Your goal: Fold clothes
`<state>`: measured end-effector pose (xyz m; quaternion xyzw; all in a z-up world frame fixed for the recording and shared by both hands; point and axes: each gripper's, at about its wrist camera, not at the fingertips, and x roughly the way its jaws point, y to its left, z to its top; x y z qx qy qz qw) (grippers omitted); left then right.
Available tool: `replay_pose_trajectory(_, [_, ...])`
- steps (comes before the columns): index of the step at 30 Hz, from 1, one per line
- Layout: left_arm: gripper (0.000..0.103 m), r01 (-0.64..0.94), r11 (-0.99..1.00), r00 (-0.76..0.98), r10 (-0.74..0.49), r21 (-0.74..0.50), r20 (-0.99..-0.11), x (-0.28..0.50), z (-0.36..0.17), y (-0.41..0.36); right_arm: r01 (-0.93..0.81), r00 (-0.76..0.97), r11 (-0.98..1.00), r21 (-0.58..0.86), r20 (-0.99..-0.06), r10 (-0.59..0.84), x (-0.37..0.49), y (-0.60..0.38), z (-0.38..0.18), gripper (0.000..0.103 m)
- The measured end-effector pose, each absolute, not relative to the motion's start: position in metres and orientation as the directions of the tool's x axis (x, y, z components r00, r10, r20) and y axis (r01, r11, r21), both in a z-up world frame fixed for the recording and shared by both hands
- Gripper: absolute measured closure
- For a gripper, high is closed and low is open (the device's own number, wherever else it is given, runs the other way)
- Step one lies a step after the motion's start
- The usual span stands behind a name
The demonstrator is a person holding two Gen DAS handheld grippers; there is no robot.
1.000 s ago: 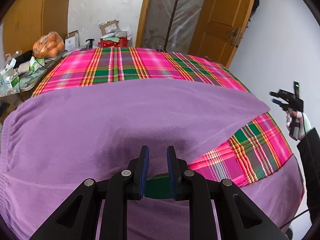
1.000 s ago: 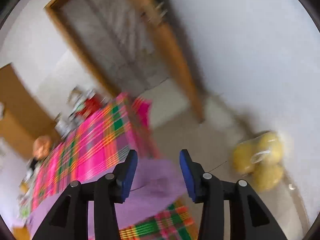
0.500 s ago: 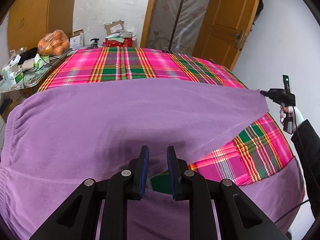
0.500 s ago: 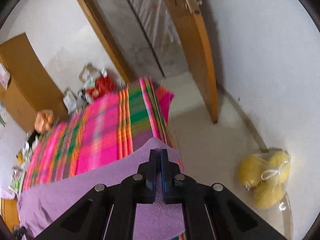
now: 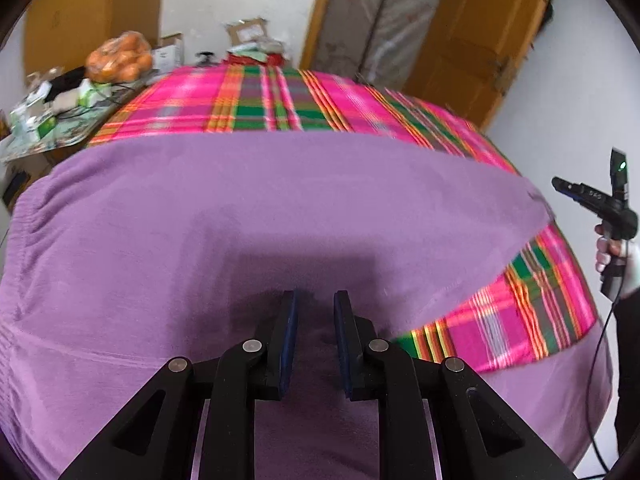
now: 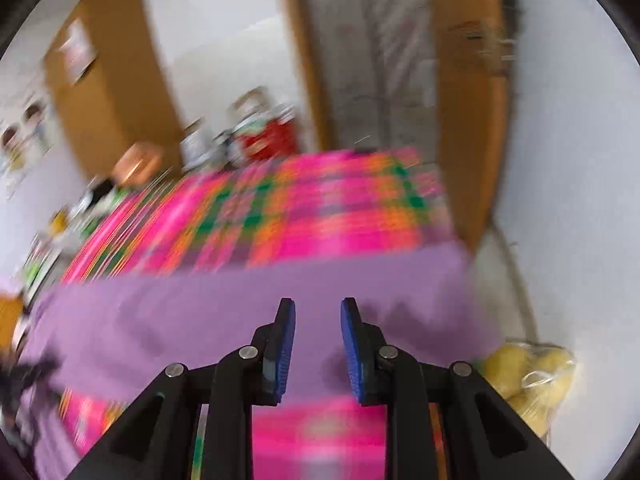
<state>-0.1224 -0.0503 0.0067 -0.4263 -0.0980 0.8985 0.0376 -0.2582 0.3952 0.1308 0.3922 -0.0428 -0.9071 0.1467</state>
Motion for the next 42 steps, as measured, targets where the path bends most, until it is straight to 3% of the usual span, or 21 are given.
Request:
replay_pose_trajectory(15, [0.084,-0.087,-0.977,-0.605,0.206,-0.193,-0.769,-0.093,0.006,-0.052,0.542,-0.522,-0.834,0.102,-0.737,-0.429,-0.182,0.225,0.113,0.078])
replay_pose_trajectory(19, [0.083,-0.095,-0.976,-0.618,0.212,-0.196,-0.757,-0.09,0.005,-0.052,0.504,-0.493,-0.859,0.09,-0.787,-0.372,-0.197,0.218,0.092,0.078])
replay_pose_trajectory(22, [0.083,-0.108,-0.972,-0.63,0.228,-0.208,-0.742,-0.084,0.003,-0.054,0.49,-0.48,-0.867,0.094,-0.801,-0.358,-0.193,0.23,0.086,0.087])
replay_pose_trajectory(26, [0.083,-0.112,-0.964,-0.639,0.255,-0.24,-0.726,-0.079,0.002,-0.06,0.462,-0.475,-0.883,0.082,-0.818,-0.325,-0.18,0.253,0.082,0.088])
replay_pose_trajectory(29, [0.083,-0.116,-0.969,-0.634,0.242,-0.218,-0.735,-0.075,0.004,-0.057,0.394,-0.516,-0.91,0.128,-0.789,-0.334,-0.181,0.277,0.094,0.087])
replay_pose_trajectory(34, [0.083,-0.118,-0.972,-0.64,0.23,-0.203,-0.733,-0.068,0.003,-0.055,0.351,-0.563,-0.92,0.172,-0.746,-0.355,-0.205,0.285,0.106,0.083])
replay_pose_trajectory(37, [0.083,-0.111,-0.968,-0.644,0.242,-0.225,-0.725,-0.067,0.002,-0.058,0.35,-0.578,-0.925,0.149,-0.743,-0.339,-0.239,0.274,0.106,0.071])
replay_pose_trajectory(39, [0.083,-0.109,-0.969,-0.645,0.24,-0.223,-0.725,-0.066,0.002,-0.058,0.338,-0.573,-0.931,0.138,-0.755,-0.319,-0.265,0.271,0.103,0.063])
replay_pose_trajectory(42, [0.083,-0.104,-0.971,-0.647,0.231,-0.215,-0.727,-0.066,0.003,-0.056,0.341,-0.549,-0.94,0.03,-0.805,-0.225,-0.287,0.266,0.087,0.063])
